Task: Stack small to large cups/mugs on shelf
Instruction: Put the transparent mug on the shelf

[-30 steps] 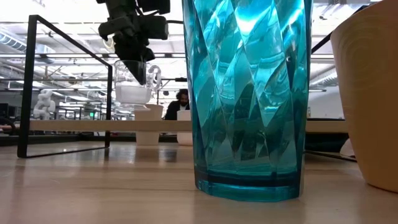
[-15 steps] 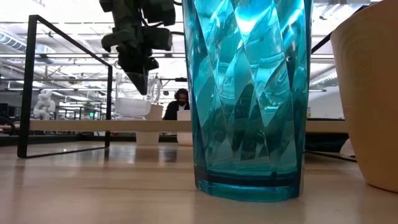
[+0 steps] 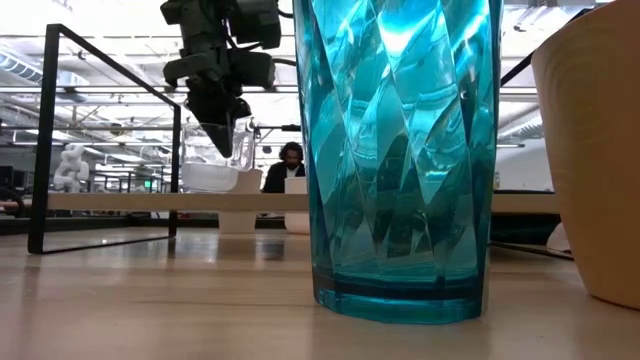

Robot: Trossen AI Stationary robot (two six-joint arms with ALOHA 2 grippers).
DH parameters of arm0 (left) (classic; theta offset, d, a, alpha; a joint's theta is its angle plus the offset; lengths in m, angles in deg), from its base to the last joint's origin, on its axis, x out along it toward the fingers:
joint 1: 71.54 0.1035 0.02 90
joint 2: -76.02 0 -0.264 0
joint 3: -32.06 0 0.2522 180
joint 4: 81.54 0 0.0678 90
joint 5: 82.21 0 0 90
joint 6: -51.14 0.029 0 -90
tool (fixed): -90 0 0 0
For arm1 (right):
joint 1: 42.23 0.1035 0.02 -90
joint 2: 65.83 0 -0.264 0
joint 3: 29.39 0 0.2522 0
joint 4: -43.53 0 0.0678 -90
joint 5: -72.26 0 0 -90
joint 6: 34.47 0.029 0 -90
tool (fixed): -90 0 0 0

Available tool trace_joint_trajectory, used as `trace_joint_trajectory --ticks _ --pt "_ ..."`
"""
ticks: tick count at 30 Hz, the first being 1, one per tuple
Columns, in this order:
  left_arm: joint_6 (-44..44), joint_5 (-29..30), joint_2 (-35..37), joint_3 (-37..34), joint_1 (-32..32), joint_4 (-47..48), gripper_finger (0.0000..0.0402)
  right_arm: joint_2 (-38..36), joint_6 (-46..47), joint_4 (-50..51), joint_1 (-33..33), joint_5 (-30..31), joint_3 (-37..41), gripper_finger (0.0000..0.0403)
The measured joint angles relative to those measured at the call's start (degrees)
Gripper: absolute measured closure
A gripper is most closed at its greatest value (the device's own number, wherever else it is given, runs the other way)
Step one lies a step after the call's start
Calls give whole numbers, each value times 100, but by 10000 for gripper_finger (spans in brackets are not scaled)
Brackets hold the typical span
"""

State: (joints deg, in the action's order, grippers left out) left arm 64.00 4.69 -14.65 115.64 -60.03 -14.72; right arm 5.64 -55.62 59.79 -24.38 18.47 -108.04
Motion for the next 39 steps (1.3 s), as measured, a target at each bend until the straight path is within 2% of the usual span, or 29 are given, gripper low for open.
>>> trace_joint_trajectory --ticks 23,34,39 --pt "-109 -291 0 0 11 24 372 0 55 -2 0 0 0 300" --pt "-135 -123 0 0 11 30 287 0 66 15 0 0 0 300" --pt "-191 -8 54 -1 11 31 263 0 57 17 0 1 0 300"
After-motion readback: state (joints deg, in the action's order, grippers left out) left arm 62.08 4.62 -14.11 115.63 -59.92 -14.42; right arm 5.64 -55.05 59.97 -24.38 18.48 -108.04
